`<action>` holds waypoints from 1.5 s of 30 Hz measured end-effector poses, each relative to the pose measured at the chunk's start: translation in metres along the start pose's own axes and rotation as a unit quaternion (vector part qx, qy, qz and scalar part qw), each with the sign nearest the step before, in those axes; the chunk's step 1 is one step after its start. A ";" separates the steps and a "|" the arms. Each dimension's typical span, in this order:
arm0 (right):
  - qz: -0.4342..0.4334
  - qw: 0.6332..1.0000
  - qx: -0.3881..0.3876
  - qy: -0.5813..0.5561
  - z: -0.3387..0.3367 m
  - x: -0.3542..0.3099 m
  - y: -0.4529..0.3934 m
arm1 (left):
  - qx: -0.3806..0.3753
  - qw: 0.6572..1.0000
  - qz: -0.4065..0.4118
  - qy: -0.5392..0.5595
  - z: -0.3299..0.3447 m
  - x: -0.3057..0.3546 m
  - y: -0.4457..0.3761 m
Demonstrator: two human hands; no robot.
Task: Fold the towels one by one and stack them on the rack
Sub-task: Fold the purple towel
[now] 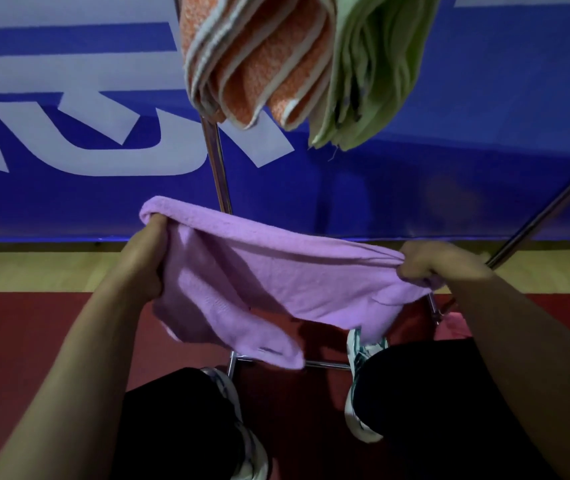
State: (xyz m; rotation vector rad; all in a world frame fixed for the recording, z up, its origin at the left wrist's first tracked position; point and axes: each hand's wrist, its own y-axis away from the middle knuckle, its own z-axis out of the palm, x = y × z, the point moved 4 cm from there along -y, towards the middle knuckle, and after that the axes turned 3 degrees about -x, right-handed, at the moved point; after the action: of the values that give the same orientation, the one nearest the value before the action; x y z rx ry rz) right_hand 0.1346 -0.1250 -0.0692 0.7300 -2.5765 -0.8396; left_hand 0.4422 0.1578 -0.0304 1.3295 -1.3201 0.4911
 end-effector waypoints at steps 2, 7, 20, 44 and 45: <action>0.009 1.000 0.003 -0.005 -0.001 -0.002 0.003 | -0.114 0.989 -0.018 0.089 0.006 0.004 -0.004; -0.008 1.000 -0.007 -0.019 0.000 -0.004 0.008 | -0.228 0.953 -0.042 0.195 0.017 0.010 0.010; -0.235 0.901 0.015 -0.365 -0.025 -0.057 0.040 | -0.442 0.871 -0.065 0.204 0.071 0.009 0.053; -0.358 0.803 0.300 -0.370 -0.050 -0.115 0.096 | -0.312 0.931 0.023 0.187 0.107 0.021 0.062; -0.359 0.796 0.309 -0.377 -0.049 -0.118 0.100 | -0.300 0.934 0.033 0.189 0.108 0.021 0.063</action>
State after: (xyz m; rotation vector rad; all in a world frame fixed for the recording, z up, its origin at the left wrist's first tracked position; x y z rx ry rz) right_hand 0.2165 -0.0109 0.0126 2.0168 -3.3621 -0.4802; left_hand 0.3500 0.0719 -0.0154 0.6447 -1.0706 0.3279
